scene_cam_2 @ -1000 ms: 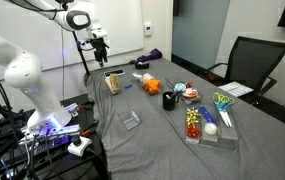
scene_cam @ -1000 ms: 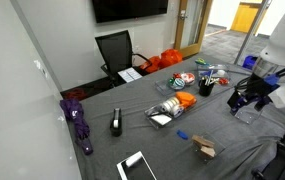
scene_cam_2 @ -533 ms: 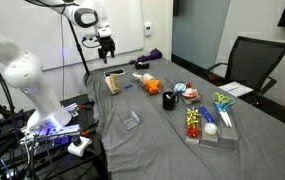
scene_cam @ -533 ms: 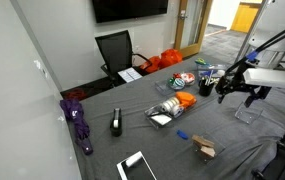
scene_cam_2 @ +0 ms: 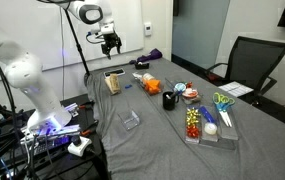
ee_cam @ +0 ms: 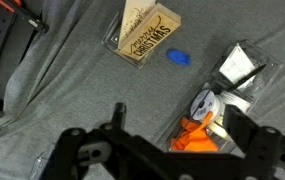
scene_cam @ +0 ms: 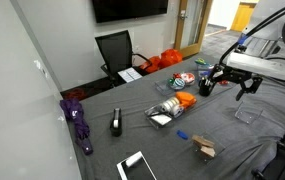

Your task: Move the container on the left to the right.

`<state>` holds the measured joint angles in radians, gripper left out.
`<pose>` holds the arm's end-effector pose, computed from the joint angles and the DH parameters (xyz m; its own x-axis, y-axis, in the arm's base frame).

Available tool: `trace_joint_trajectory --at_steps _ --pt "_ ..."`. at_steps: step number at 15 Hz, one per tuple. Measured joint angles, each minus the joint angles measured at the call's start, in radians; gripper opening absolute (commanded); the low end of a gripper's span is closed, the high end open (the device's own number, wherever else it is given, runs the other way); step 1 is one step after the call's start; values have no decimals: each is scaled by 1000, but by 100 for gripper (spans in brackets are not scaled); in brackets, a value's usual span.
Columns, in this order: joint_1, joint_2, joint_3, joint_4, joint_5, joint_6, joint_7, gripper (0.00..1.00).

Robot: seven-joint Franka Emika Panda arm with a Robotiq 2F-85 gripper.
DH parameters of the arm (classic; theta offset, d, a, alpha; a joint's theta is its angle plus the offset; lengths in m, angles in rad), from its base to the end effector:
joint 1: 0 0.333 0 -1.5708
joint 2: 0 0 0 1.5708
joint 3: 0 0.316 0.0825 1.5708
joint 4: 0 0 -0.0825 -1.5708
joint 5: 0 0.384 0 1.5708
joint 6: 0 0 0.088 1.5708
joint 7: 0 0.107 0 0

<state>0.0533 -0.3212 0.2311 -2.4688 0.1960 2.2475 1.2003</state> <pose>0.4250 0.1311 0.4172 0.5085 -0.8595 -0.0521 -0.8578 -0.5004 -0.1172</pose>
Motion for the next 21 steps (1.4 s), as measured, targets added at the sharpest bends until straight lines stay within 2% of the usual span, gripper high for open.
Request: trace_joint_trajectory --at_steps 7,17,21 --pt "0 115 -13 73 -8 100 171 100" --pt "1 146 -21 100 -11 104 209 100" --pt "-1 192 -23 101 -114 133 391 100"
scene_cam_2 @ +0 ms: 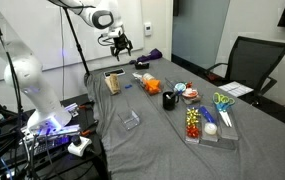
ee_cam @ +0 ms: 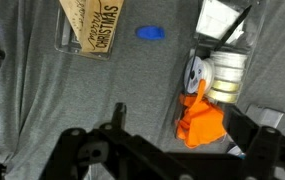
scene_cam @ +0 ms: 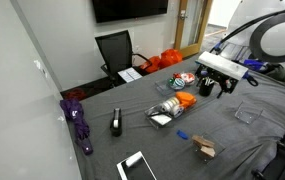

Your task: Move the container on the left to the right.

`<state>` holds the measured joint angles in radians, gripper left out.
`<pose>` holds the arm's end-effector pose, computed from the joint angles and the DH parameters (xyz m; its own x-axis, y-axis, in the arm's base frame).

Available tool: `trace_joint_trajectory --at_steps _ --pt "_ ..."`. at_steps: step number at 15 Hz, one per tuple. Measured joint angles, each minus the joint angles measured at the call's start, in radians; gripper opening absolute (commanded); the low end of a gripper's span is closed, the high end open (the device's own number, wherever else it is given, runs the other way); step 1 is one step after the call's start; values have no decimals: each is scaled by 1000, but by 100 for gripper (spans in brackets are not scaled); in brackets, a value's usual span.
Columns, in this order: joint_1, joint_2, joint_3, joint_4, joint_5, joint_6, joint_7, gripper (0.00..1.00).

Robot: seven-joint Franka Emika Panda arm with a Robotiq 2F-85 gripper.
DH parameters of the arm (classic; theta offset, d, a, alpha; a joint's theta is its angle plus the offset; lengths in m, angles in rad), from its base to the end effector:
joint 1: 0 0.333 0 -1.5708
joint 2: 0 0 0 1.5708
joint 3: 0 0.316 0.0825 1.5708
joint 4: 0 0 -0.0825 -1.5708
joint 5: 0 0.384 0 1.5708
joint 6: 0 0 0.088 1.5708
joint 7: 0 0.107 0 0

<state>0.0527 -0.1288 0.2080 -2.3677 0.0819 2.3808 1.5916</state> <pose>0.4791 0.1293 0.3890 0.1862 -0.9817 -0.0405 -0.9742 -0.1791 -0.1375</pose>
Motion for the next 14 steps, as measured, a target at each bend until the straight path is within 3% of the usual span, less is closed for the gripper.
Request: trace_joint_trajectory --at_steps 6,14 --pt "2 152 -31 18 -176 74 278 100" --pt "47 323 -118 117 -303 82 508 100"
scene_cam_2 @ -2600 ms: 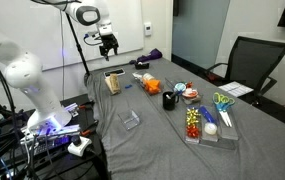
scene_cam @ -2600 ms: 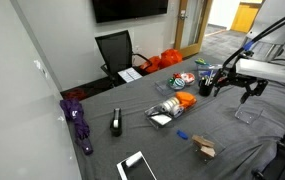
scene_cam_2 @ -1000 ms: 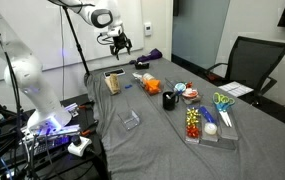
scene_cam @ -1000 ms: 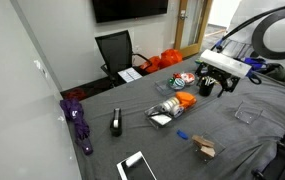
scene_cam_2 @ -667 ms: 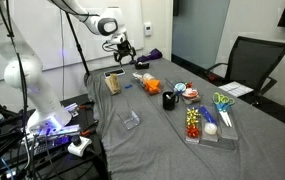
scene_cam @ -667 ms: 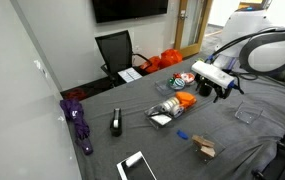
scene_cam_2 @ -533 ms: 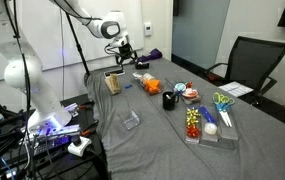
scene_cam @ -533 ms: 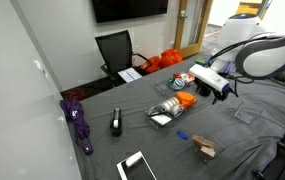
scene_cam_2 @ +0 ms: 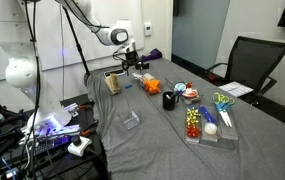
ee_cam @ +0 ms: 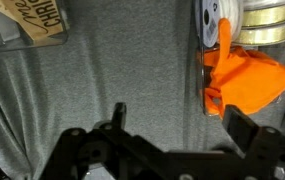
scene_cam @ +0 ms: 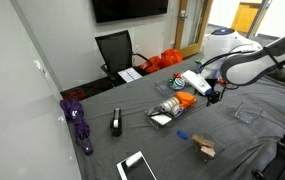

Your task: Move the container on the left to the right.

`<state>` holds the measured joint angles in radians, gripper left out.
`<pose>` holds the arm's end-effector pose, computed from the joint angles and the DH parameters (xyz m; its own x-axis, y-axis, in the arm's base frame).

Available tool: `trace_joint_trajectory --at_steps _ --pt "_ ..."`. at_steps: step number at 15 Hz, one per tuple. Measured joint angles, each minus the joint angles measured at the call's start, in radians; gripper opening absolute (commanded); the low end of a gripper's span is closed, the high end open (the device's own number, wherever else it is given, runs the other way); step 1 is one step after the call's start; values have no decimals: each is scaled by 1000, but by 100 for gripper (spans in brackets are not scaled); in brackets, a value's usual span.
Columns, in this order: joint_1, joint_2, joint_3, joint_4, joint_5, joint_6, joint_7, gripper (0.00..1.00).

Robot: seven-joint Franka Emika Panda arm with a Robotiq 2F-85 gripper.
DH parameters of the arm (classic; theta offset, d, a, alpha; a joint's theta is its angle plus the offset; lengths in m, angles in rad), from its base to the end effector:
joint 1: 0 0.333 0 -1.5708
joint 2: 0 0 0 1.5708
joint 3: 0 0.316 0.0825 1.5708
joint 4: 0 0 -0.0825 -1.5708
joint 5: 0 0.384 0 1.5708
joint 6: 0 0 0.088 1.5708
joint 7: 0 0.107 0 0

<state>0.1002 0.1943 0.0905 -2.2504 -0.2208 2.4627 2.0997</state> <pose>0.5317 0.1029 0.2806 -0.1712 -0.9799 0.1019 -0.9838 0.1646 -0.0707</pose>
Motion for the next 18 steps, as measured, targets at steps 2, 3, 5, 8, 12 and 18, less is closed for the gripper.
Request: trace_joint_trajectory --at_steps 2,3,5,8,12,18 --pt "20 46 -24 24 -31 0 55 100" --pt "31 70 -36 35 -42 0 80 100" --pt "51 113 -57 58 -54 0 115 100" --pt "75 166 -83 94 -55 0 140 100" --pt "101 221 -108 141 -55 0 156 100" --pt "131 295 -134 194 -55 -3 160 100"
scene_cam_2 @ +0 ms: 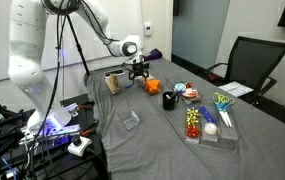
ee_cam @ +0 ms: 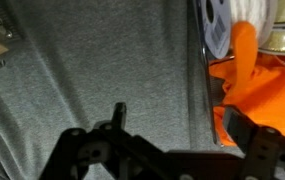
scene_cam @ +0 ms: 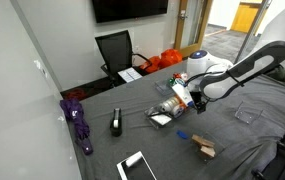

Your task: Move the container on the left to the right.

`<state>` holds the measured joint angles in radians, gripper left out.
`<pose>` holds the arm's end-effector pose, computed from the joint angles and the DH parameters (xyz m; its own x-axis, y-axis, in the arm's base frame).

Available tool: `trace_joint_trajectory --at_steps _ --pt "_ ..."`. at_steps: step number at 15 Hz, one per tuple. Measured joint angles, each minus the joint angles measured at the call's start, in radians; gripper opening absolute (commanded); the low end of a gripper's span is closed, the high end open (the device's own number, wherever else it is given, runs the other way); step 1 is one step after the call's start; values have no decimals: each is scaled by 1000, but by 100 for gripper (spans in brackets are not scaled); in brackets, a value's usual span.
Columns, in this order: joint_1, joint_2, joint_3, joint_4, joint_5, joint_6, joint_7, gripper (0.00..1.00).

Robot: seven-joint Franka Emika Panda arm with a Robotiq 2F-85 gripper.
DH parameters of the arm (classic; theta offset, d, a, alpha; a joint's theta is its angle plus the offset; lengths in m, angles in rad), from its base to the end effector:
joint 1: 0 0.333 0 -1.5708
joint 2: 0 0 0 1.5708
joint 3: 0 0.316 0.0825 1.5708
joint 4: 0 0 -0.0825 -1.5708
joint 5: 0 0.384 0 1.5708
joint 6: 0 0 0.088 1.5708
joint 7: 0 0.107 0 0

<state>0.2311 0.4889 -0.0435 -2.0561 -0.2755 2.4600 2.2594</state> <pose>0.5736 0.1092 0.1881 -0.2686 -0.9422 0.2001 -0.9629 0.2685 -0.0284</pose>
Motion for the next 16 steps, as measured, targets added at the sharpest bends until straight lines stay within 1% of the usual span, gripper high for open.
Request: trace_joint_trajectory --at_steps 8,16 --pt "28 41 -24 37 0 -1 1 100" --pt "29 41 -25 39 6 -1 0 100"
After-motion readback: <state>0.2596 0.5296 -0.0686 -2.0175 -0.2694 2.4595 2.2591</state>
